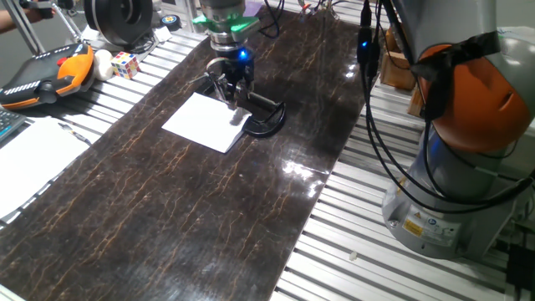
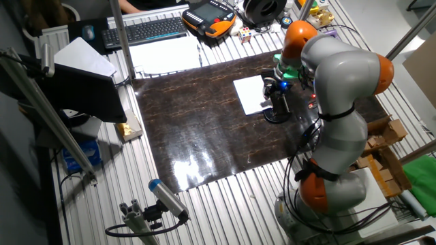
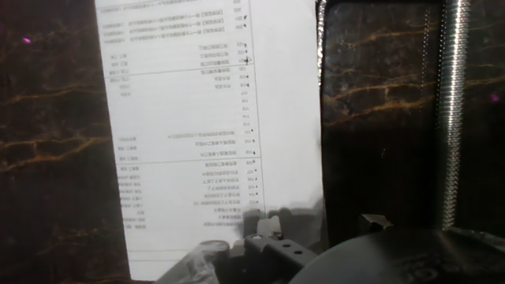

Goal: Unfold a piece of paper

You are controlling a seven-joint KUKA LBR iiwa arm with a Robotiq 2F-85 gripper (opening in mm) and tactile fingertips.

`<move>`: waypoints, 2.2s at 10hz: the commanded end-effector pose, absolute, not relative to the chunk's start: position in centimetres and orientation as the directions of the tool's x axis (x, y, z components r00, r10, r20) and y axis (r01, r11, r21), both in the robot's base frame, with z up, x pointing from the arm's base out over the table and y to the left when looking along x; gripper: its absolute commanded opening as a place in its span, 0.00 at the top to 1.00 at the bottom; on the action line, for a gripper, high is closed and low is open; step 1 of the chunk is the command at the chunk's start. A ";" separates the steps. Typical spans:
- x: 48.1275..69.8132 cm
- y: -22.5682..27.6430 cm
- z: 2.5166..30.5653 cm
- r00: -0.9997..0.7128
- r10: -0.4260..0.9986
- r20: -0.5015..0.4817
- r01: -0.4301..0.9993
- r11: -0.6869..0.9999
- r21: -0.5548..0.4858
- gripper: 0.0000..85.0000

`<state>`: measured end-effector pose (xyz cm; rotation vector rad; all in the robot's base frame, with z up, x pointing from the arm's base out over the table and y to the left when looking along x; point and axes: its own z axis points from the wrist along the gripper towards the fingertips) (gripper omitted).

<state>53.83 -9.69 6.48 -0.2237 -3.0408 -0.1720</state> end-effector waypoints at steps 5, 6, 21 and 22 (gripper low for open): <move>54.1 -9.5 4.4 -0.985 0.149 0.086 0.159 0.978 0.132 0.37; 54.0 -9.3 4.4 -0.985 0.153 0.084 0.164 0.977 0.135 0.40; 54.2 -4.7 7.9 -0.981 0.190 0.049 0.196 0.967 0.161 0.99; 54.2 -4.0 8.4 -0.978 0.203 0.048 0.208 0.965 0.160 0.99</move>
